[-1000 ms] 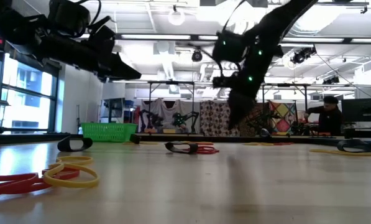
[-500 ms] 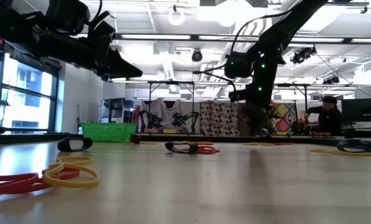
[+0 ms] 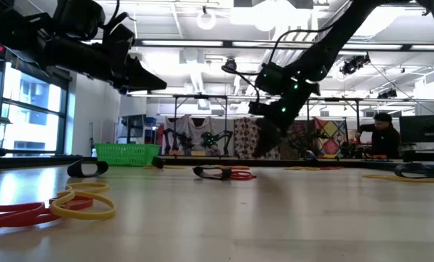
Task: Sort rubber bands into baskets
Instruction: Put the yellow rubber band into the red bin
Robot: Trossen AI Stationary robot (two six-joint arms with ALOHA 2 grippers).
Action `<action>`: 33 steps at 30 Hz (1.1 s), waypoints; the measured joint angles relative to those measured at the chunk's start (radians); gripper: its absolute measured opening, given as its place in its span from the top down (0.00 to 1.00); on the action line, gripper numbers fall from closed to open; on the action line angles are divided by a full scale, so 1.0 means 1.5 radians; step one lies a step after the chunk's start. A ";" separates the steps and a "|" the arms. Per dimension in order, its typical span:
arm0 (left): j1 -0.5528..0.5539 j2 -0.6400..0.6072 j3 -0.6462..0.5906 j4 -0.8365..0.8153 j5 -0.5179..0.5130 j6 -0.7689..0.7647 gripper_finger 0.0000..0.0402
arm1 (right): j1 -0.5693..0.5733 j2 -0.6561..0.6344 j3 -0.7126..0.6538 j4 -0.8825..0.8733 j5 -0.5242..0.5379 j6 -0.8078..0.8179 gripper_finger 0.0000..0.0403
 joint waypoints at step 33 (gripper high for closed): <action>-0.001 0.001 0.000 -0.012 0.000 0.000 0.96 | -0.040 0.132 0.125 0.014 -0.064 -0.029 0.72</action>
